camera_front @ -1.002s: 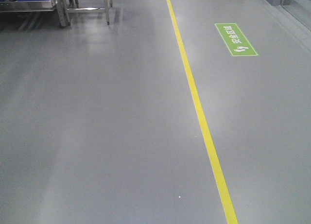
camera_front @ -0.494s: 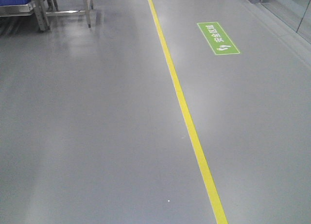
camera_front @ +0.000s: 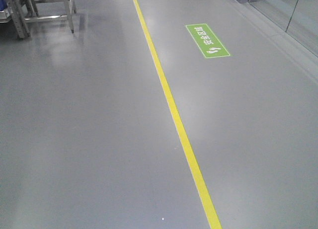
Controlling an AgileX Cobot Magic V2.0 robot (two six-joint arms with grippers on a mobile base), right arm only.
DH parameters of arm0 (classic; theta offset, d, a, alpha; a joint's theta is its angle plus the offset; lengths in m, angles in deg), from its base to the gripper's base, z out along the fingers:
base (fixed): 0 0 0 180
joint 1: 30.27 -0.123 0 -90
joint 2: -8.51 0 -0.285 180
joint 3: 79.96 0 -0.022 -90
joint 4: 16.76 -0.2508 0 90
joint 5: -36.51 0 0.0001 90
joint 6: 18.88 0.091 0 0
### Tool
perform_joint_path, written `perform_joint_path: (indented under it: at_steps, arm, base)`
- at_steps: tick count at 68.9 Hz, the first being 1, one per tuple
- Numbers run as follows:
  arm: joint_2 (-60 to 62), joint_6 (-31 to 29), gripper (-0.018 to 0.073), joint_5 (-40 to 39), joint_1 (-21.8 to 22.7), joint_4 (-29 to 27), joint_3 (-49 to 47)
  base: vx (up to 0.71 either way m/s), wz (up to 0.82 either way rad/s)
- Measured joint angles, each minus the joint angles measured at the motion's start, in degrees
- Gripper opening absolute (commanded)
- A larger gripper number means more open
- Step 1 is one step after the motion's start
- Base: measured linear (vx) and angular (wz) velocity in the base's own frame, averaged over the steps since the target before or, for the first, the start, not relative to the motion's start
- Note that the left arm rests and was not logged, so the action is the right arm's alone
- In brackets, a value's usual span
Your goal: Pour parts from conveyor to right shelf
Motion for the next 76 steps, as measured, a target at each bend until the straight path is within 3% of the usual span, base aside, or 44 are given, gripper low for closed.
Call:
perform_joint_path:
  at_steps: [76]
  arm:
    - [0.0, 0.0, -0.0006, 0.0, 0.0, 0.0, 0.0]
  base:
    - [0.42, 0.01]
